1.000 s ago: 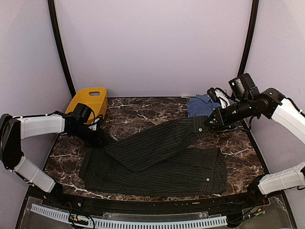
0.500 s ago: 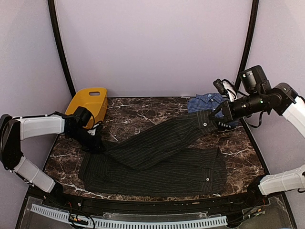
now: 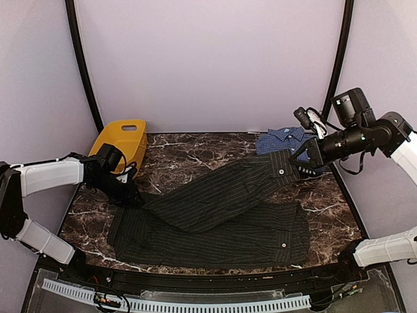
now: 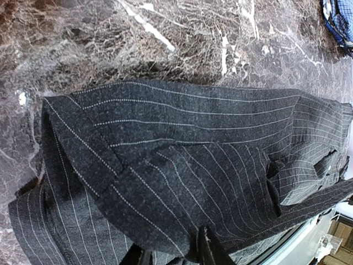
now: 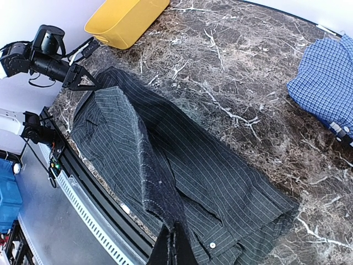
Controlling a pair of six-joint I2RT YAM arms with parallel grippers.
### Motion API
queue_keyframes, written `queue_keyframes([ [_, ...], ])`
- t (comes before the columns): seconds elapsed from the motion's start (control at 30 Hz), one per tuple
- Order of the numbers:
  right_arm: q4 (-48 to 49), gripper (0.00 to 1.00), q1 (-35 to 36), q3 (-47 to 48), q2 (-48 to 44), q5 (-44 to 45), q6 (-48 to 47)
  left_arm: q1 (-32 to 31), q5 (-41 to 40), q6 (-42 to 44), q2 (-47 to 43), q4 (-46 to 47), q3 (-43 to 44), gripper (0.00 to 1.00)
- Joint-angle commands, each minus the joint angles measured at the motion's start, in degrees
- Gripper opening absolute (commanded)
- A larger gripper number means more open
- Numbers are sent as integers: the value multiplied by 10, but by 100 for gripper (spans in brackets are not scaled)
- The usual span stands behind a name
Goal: Fold and stack the long sleeve shirts
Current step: Adjust the sleeve at the center of the board.
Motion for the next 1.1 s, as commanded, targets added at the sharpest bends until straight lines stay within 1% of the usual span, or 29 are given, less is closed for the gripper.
queue_keyframes([
  [0.0, 2, 0, -2, 9, -6, 4, -8, 3, -18, -1, -22, -17, 20, 28],
  [0.13, 13, 0, -2, -10, -4, -4, -13, 3, -20, -9, -34, -10, 31, 32],
  [0.3, 19, 0, -2, -18, -5, -13, -18, 3, -23, -8, -46, 0, 45, 41],
  [0.47, 17, 0, -1, -14, -14, -27, -17, 3, -10, -9, -30, 19, 64, 45],
  [0.7, 24, 0, -2, -25, -29, -44, -11, 3, 13, -15, 11, 83, 88, 47],
  [0.8, 27, 0, -1, -32, -29, -45, -10, 3, 28, -11, 44, 115, 96, 48],
  [0.93, 33, 0, -1, -47, -26, -31, -1, 3, 37, -4, 90, 129, 104, 48],
  [1.07, 36, 0, -1, -75, -21, 2, 23, 2, 29, 2, 113, 134, 93, 48],
])
